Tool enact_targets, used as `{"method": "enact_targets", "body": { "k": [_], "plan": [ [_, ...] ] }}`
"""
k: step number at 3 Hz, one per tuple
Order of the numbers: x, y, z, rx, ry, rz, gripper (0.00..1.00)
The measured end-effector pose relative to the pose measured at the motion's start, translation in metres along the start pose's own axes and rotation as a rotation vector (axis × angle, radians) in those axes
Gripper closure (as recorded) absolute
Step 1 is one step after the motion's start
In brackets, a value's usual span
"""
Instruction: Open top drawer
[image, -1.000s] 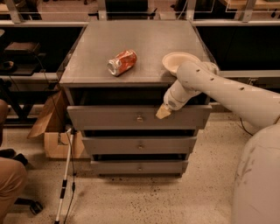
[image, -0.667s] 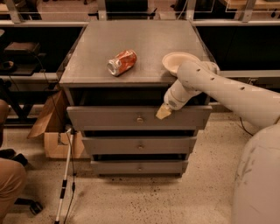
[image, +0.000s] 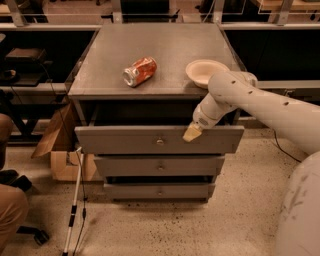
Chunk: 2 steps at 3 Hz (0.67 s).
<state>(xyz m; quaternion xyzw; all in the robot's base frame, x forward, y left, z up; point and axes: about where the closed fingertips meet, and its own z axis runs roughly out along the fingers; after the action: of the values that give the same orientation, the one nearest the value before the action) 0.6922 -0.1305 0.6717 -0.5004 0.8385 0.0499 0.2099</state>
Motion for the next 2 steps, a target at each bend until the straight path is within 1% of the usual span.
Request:
{"method": "enact_targets", "body": {
  "k": [1,2],
  "plan": [
    [0.024,0.016,-0.01,-0.024,0.019,-0.025,0.0],
    [0.042,0.031,-0.016,-0.05,0.038,-0.058,0.0]
  ]
}}
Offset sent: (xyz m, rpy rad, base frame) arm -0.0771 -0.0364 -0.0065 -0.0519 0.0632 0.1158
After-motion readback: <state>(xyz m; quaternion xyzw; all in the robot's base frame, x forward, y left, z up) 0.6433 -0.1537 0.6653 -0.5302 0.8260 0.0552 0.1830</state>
